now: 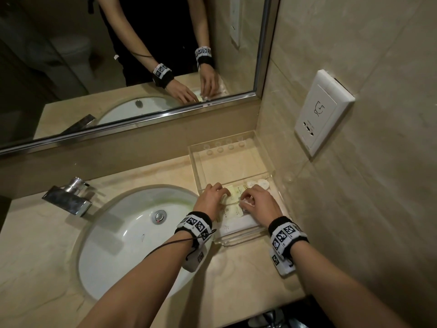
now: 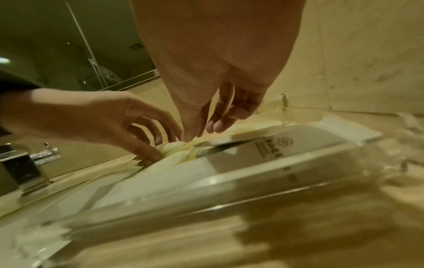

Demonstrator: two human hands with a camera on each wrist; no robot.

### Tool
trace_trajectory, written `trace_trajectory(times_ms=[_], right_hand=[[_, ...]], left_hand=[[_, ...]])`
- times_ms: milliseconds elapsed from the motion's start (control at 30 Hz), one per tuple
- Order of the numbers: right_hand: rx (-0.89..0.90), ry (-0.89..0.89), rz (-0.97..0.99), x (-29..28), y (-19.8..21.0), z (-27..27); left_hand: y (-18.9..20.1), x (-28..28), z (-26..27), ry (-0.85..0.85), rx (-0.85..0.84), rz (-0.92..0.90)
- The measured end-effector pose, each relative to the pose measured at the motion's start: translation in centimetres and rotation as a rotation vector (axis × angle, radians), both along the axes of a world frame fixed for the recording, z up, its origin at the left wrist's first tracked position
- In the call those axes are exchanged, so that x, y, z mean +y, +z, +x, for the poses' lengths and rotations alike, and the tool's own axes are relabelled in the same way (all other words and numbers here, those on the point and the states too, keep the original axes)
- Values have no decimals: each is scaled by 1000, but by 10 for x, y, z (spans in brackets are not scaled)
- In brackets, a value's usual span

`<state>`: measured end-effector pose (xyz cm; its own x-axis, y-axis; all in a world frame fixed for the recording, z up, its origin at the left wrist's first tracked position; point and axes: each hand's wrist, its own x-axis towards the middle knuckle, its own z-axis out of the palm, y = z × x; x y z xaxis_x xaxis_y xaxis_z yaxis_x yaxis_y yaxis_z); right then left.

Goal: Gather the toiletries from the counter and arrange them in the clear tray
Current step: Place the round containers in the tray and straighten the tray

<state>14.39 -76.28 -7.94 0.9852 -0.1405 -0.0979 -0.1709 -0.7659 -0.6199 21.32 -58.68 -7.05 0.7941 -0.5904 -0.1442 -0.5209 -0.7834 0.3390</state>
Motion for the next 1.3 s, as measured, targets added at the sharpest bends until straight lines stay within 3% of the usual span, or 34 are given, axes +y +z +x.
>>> trace_trajectory(times_ms=[233,633,967,1200,1300], right_hand=[[51,-36,-50,14,-8,-11],[242,-350,30,36,-9,9],[402,-279,-41,36,-7,22],[156,-356,-32,3,-3,2],[167,-320,-91,-14,-12,-7]], left_hand=[[-4,6,-3,44,49,-40],[-5,9,-6,40,18,-12],[-7,7,-6,74,1,-9],[-3,8,-8,16,14,-39],[-5,8,-14,-36,-2,-24]])
